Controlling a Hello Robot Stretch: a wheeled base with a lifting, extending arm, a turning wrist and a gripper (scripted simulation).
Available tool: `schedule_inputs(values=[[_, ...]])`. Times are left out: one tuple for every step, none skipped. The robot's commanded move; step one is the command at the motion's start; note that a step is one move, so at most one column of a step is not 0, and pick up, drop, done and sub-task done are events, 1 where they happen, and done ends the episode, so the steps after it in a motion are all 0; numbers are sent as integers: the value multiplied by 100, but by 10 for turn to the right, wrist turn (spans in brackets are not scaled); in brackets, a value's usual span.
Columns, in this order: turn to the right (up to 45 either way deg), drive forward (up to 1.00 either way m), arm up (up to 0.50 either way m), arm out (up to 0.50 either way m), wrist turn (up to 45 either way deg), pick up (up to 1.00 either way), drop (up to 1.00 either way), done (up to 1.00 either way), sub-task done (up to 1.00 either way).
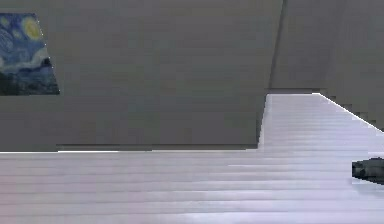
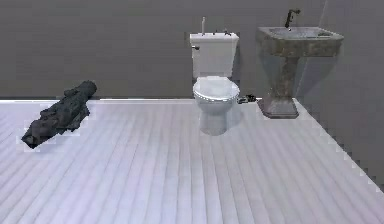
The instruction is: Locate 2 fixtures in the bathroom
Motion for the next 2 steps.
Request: schedule_inputs(values=[[450,0,0,0,0,0,0,0,0],[360,0,0,0,0,0,0,0,0]])
